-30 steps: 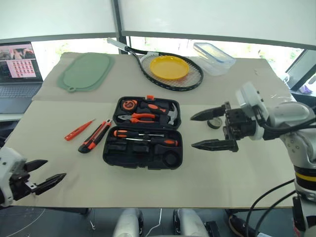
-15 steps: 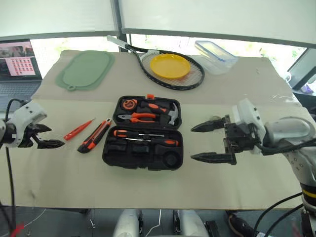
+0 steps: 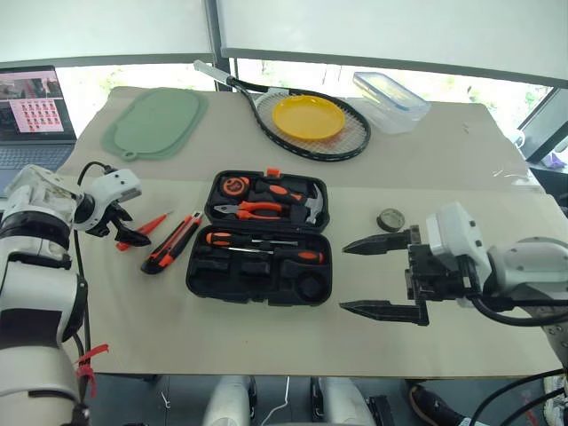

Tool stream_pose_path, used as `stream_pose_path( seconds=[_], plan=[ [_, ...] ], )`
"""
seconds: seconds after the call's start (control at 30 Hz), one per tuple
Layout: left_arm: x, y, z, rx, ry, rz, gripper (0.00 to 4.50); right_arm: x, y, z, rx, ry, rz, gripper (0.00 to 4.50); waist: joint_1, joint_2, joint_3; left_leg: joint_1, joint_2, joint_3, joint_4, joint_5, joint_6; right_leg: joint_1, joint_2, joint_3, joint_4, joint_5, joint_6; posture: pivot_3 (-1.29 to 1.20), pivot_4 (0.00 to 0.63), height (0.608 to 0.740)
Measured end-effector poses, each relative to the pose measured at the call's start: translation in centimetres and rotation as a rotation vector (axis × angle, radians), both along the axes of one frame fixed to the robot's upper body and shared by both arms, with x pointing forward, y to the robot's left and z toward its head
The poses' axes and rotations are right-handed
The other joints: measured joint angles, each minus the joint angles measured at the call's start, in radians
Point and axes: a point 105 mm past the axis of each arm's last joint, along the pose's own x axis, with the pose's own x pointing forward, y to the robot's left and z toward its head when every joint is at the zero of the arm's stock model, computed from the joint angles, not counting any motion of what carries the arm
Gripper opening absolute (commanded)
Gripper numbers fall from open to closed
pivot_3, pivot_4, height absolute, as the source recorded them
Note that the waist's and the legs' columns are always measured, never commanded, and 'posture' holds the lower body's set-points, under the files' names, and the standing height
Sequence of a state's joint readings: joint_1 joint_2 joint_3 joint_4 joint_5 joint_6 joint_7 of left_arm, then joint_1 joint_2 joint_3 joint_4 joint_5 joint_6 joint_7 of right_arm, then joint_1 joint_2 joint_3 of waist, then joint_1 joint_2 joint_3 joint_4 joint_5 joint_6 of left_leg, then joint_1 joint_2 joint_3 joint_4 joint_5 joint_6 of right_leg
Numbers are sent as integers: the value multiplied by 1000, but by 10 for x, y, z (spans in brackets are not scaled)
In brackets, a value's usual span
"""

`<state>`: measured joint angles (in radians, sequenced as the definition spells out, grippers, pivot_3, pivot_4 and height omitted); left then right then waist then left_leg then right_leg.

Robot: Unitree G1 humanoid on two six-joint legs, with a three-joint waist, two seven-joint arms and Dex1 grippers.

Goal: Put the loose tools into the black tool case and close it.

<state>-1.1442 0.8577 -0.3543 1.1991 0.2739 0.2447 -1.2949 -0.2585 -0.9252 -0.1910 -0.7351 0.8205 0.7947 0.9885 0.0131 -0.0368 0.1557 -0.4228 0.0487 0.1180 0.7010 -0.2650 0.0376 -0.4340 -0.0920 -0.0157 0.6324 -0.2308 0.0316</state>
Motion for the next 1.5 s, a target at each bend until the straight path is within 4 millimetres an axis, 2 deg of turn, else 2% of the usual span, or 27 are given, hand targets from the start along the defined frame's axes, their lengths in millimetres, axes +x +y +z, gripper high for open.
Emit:
stream_pose_path(
  seconds=[0.1,0.13,0.17,0.23,0.27,0.5,0.6,0.67,0.73,0.77,0.8,0.9,1.1,1.27,1.5],
  plan=[
    [1,-2,-3,-4,0,-9,2318,0,-1,2,2,-7,-10,4500,1,0,0,1,0,-2,1,0,0,1,0,0,3,0,0,0,150,738],
    [1,-3,-4,-7,-2,-10,1825,0,-2,3,2,-8,-12,4500,1,0,0,2,0,-3,2,0,0,1,0,0,4,0,0,0,150,738],
    [2,-4,-4,-10,-3,-11,1553,0,-2,3,2,-9,-15,4500,1,0,0,2,0,-4,3,0,0,1,0,1,6,0,0,0,150,738],
    [1,-4,-6,-17,-3,-10,729,0,-3,2,-2,-6,-19,4500,0,0,0,3,0,-5,4,0,0,1,0,2,9,0,0,0,150,738],
    [1,-4,-7,-21,-3,-8,463,0,-3,2,-5,-4,-21,4500,-1,0,0,3,0,-5,4,0,0,1,0,2,10,0,0,0,150,738],
    [-6,1,0,-82,-19,-29,407,-1,-15,-5,-13,28,-81,4500,-1,-1,-1,1,0,-6,4,1,0,-2,0,2,10,0,-1,0,150,738],
    [-7,-6,21,-114,-58,-105,407,-3,-24,-11,-26,60,-109,4500,-1,-4,0,-2,1,-6,7,0,1,-4,0,2,10,0,0,0,150,738],
    [-5,-30,46,-135,-120,-245,407,-5,-29,-15,-28,85,-125,4500,8,-4,0,-5,1,-6,11,0,2,-3,-1,0,10,0,1,0,150,738],
    [-11,-69,66,-168,-162,-444,407,-5,-35,-19,-35,115,-148,4500,13,-4,0,-6,1,-8,13,-1,4,-2,-3,1,10,0,3,0,150,738],
    [-16,-92,72,-184,-178,-548,407,-5,-38,-21,-38,126,-155,4500,14,-4,0,-5,0,-8,15,-2,5,-1,-3,2,10,1,4,0,150,738],
    [-20,-107,74,-194,-181,-612,407,-5,-38,-22,-41,129,-157,4500,13,-4,0,-5,0,-8,16,-3,6,-1,-3,3,9,1,5,0,150,738],
    [-31,-142,61,-195,-132,-753,407,-3,-39,-23,-51,121,-164,4500,3,-4,0,-2,-1,-8,15,-3,6,1,-1,4,10,1,5,0,150,738],
    [-43,-184,38,-220,-64,-898,407,-1,-37,-23,-53,103,-177,4500,-2,-4,0,-1,-1,-8,14,-2,5,1,0,5,10,1,4,0,150,738],
    [-51,-183,9,-216,25,-894,407,-7,-34,-31,-55,117,-187,4500,-1,-4,0,-2,-1,-8,14,-2,5,1,0,5,9,1,4,0,150,738],
    [-50,-178,2,-152,61,-894,407,-12,-25,-28,4,97,-201,4500,2,-3,0,2,-1,-9,15,-2,5,7,0,4,9,0,5,0,150,738]
  ],
)
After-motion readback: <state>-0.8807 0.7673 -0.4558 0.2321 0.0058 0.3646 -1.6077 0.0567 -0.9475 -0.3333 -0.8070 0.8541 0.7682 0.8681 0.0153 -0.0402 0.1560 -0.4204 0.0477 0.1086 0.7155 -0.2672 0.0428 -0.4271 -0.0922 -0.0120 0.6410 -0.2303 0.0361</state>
